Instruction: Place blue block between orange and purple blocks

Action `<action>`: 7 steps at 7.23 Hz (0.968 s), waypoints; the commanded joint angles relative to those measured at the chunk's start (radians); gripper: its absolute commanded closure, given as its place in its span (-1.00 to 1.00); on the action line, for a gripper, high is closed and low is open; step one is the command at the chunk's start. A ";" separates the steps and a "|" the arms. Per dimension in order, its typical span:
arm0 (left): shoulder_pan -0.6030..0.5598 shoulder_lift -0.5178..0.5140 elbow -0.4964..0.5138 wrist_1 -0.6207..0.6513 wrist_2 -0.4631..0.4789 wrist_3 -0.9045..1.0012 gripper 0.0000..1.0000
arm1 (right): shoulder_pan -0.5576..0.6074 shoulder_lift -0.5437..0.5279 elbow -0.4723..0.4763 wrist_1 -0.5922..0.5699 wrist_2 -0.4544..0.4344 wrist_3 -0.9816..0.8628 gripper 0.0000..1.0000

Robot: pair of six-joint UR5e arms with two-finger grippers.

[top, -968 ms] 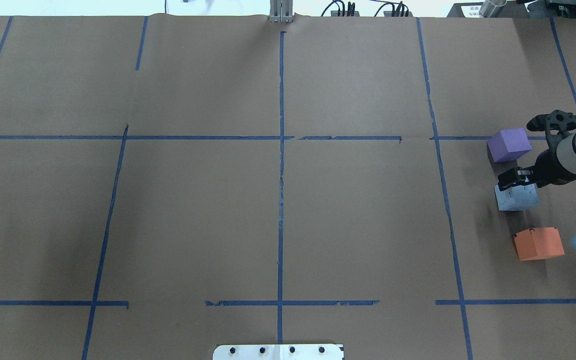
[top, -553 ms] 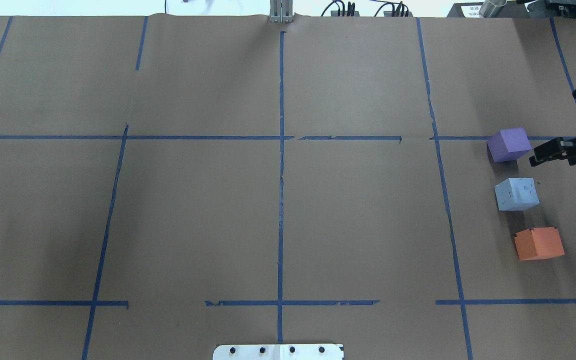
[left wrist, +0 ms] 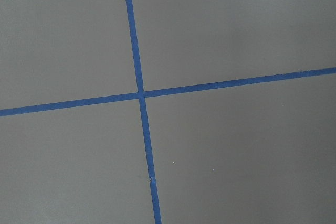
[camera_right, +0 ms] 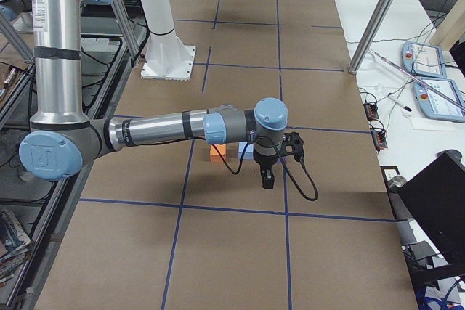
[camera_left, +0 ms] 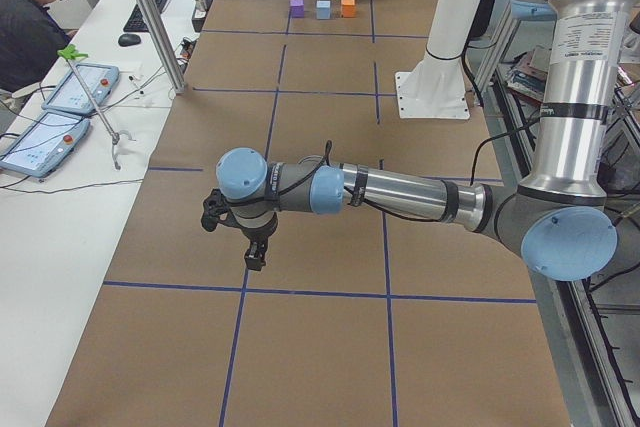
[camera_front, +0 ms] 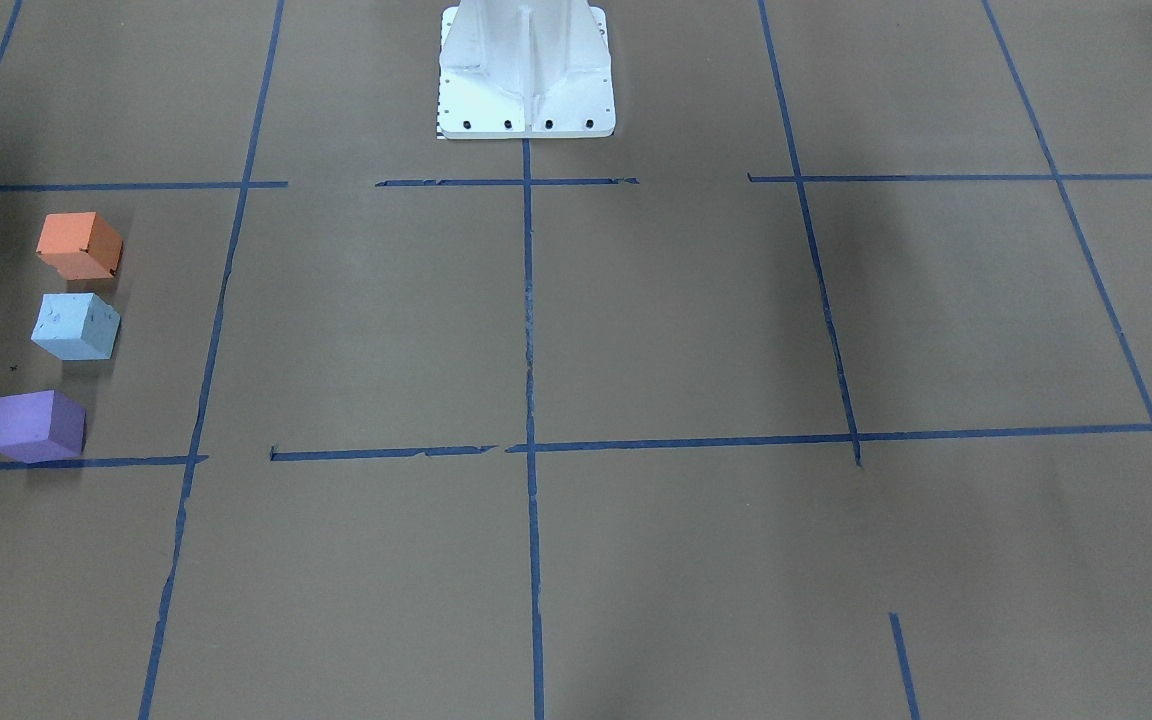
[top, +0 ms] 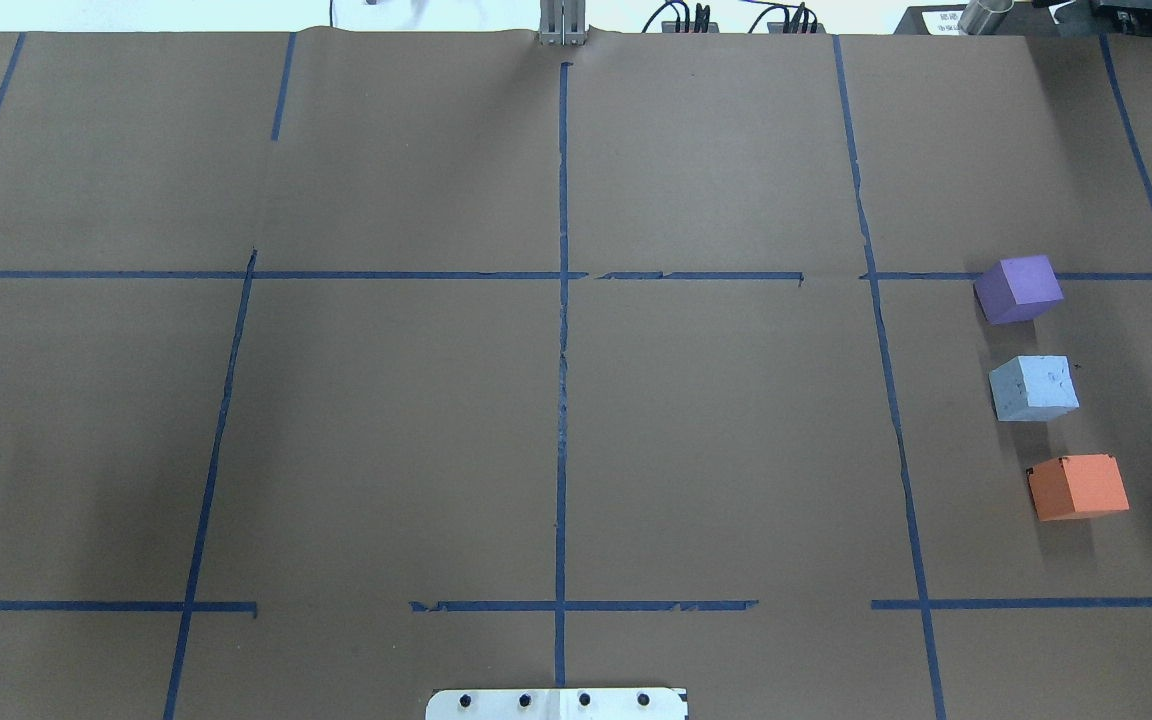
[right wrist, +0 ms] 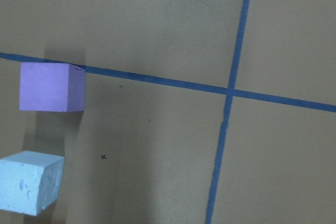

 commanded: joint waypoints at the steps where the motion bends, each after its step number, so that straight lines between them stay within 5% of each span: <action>1: 0.000 0.000 -0.001 0.000 0.001 0.004 -1.00 | 0.045 -0.028 0.007 -0.057 -0.003 -0.059 -1.00; 7: 0.002 0.035 0.013 -0.026 0.053 0.000 -1.00 | 0.045 -0.028 0.005 -0.056 0.000 -0.059 -1.00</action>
